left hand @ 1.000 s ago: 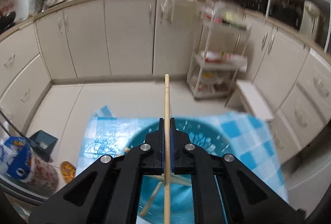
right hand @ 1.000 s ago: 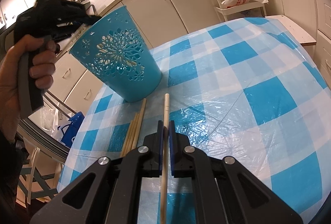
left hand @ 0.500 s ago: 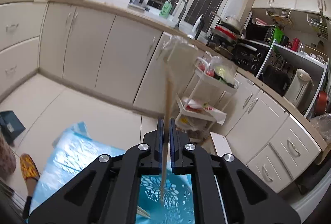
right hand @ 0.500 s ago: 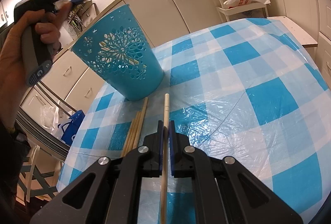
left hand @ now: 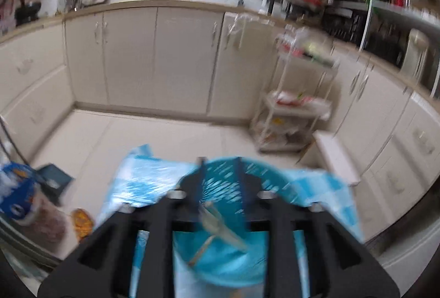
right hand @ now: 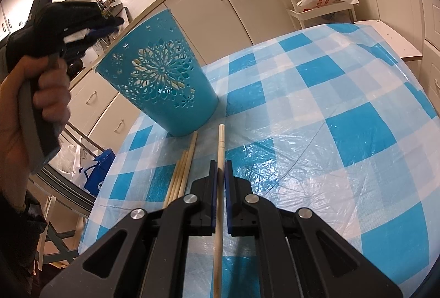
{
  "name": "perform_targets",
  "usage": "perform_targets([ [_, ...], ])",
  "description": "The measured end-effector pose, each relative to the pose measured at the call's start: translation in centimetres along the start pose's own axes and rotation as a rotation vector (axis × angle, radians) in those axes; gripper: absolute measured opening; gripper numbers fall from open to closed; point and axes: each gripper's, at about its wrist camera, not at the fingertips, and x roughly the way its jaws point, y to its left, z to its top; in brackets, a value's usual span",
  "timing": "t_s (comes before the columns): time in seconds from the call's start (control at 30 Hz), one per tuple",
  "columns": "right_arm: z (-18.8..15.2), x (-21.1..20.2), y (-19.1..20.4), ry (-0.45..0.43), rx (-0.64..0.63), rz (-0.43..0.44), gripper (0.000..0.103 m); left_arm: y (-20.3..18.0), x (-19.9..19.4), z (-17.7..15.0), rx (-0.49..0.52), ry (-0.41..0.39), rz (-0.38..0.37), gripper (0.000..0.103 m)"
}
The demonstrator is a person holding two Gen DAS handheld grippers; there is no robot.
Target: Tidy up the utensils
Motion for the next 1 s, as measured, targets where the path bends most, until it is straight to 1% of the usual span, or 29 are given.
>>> perform_targets([
  [0.07, 0.0, 0.0, 0.0, -0.004, -0.002, -0.001, 0.006, 0.2, -1.1, -0.1, 0.031, -0.026, 0.055, 0.053],
  [0.13, 0.0, -0.2, 0.0, -0.014, -0.002, 0.002, 0.006, 0.7, -3.0, -0.2, 0.043, -0.067, 0.073, 0.057],
  [0.2, 0.0, -0.5, 0.0, -0.028, -0.004, 0.012, 0.006, 1.5, -5.0, -0.5, 0.041, -0.117, 0.100, 0.064],
  [0.23, 0.0, -0.7, 0.0, -0.038, -0.006, 0.020, 0.006, 2.1, -6.7, -1.2, 0.038, -0.165, 0.120, 0.067],
  [0.3, 0.0, -1.2, 0.1, -0.064, -0.012, 0.040, 0.006, 3.0, -8.9, -2.6, 0.031, -0.225, 0.145, 0.080],
  [0.33, 0.0, -1.4, 0.1, -0.073, -0.012, 0.045, 0.006, 3.5, -10.0, -3.9, 0.023, -0.262, 0.174, 0.083],
  [0.37, 0.0, -1.7, 0.1, -0.084, -0.009, 0.049, 0.006, 4.0, -10.7, -5.3, 0.016, -0.275, 0.194, 0.086],
  [0.4, 0.1, -1.9, 0.0, -0.092, -0.005, 0.050, 0.006, 4.3, -11.1, -6.1, 0.014, -0.272, 0.201, 0.086],
  [0.47, 0.1, -2.4, -0.1, -0.109, 0.008, 0.043, 0.006, 5.2, -11.6, -8.5, -0.004, -0.233, 0.218, 0.086],
  [0.53, -0.2, -2.9, -0.1, -0.109, 0.028, 0.043, 0.006, 5.8, -12.1, -10.1, -0.044, -0.181, 0.219, 0.086],
  [0.57, -0.4, -3.5, 0.1, -0.111, 0.031, 0.044, 0.006, 6.1, -12.4, -10.6, -0.056, -0.169, 0.221, 0.086],
  [0.7, -0.8, -5.7, 1.5, -0.136, -0.002, 0.053, 0.006, 6.1, -14.4, -12.2, -0.078, -0.175, 0.228, 0.089],
  [0.8, -0.5, -7.8, 2.8, -0.172, -0.022, 0.067, 0.006, 5.4, -15.6, -12.9, -0.058, -0.187, 0.233, 0.090],
  [0.9, 0.5, -9.5, 4.2, -0.217, -0.044, 0.079, 0.006, 4.6, -16.5, -13.1, -0.029, -0.191, 0.237, 0.092],
  [1.0, 1.8, -10.7, 5.8, -0.258, -0.066, 0.090, 0.006, 4.6, -17.1, -13.1, -0.031, -0.182, 0.228, 0.092],
])
